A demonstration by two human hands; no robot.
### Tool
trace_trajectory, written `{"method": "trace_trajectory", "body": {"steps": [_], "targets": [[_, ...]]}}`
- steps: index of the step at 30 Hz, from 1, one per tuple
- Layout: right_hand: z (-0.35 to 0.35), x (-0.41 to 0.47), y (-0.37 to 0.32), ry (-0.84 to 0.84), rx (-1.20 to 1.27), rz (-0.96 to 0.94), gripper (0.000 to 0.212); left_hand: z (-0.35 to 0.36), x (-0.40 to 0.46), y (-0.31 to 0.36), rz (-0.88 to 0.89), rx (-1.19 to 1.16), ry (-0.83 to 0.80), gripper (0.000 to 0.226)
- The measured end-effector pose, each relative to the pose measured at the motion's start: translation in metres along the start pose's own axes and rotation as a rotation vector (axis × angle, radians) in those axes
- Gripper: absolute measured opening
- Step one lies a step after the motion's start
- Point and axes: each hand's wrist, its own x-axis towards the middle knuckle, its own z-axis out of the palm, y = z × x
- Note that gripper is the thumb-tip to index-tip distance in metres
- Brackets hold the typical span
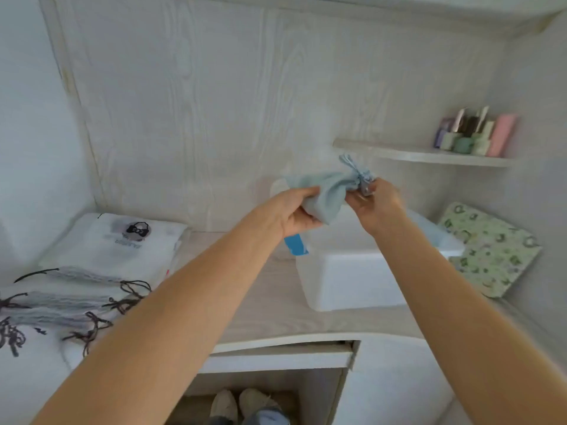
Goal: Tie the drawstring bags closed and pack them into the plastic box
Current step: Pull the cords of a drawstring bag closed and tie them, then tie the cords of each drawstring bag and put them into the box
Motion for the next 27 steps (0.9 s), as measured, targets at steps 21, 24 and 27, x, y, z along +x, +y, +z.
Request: {"method": "trace_trajectory", "body": {"steps": [21, 24, 27], "targets": [[-0.071, 0.052, -0.025, -0.21, -1.672, 0.259, 0.045, 0.04, 0.066, -0.04, -0.17, 1.26, 0.193, 0.056], [-0.069, 0.051, -0.022, -0.219, -1.635, 0.256, 0.046, 0.036, 0.069, -0.034, -0.022, 1.235, 0.203, 0.046], [-0.062, 0.043, -0.02, -0.266, -1.577, 0.198, 0.04, 0.03, 0.063, -0.024, 0.131, 1.185, 0.206, 0.039]]}}
